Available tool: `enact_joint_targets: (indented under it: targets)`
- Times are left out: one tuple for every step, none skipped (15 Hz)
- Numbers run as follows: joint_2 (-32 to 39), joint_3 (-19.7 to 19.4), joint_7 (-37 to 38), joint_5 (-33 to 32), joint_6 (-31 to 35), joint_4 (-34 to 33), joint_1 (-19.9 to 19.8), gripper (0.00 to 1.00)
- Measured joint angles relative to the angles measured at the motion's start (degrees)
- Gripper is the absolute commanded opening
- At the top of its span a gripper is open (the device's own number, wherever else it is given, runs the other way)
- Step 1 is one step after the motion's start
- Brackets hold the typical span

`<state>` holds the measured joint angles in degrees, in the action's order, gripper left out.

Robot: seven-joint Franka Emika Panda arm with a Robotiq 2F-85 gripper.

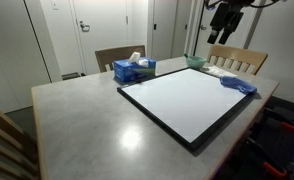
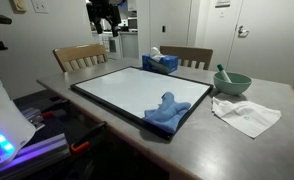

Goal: Use the blue towel to wipe the white board

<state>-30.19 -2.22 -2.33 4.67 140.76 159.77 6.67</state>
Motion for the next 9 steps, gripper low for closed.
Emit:
enact_joint_targets:
  targets:
    - [0.7,0.0,0.4,-1.2,0.3,0.0,-1.1,1.0]
    - [1.6,0.0,0.4,-2.3,0.9,0.0,-2.4,1.0]
    - [2.6,-0.1,0.4,-3.3,1.7,0.0,-3.8,1.0]
    - [3.7,-0.3,0.4,-4.3,2.7,0.0,-5.0,1.0]
    - [5.1,-0.6,0.4,-5.3,4.0,0.0,-6.3,1.0]
    - [6.5,-0.9,0.3,-6.2,5.3,0.0,-7.5,1.0]
    - [7.9,-1.5,0.0,-6.6,6.7,0.0,-8.4,1.0]
    - [9.5,-2.3,-0.8,-6.7,8.2,0.1,-8.9,1.0]
    - [11.1,-3.4,-1.6,-6.6,9.5,0.1,-9.2,1.0]
